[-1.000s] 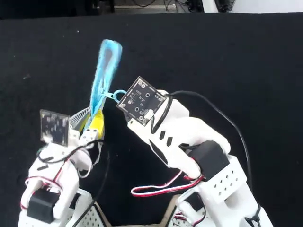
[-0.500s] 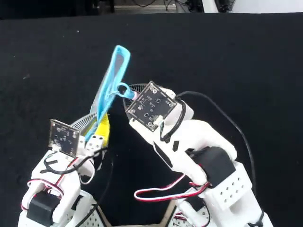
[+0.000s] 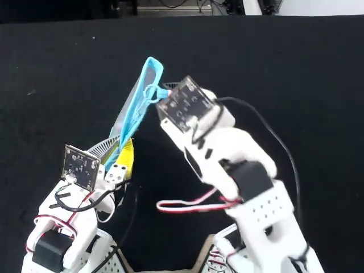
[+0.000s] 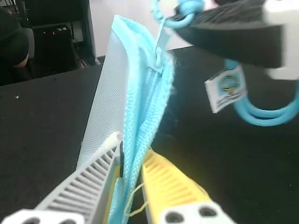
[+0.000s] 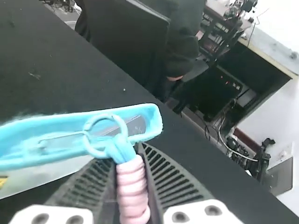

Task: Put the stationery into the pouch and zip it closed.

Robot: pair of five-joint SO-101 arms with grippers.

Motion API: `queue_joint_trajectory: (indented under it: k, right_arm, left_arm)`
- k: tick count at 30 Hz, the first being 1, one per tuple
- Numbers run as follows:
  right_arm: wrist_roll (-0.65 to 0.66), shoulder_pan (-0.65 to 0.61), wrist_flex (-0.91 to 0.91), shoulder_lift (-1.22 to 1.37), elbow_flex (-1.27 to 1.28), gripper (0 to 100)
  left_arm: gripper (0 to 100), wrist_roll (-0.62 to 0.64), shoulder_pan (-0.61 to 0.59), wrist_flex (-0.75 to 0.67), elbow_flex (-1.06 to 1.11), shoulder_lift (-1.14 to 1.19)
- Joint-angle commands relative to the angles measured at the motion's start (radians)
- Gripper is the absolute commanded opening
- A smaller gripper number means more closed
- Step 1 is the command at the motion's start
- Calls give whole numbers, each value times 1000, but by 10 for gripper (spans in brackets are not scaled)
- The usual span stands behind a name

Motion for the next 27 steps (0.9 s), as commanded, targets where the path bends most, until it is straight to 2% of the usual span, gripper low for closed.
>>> queue_joint_trajectory:
  k: [1, 16, 27]
  right_arm:
    - [-5, 41, -91, 74, -15, 11]
    - [-5, 232, -252, 280, -36, 11]
    - [-5, 331, -249, 591, -311, 11]
  left_arm:
    - [30, -3, 2, 5, -7, -9]
    - [30, -6, 5, 25, -7, -9]
    - [30, -6, 5, 25, -7, -9]
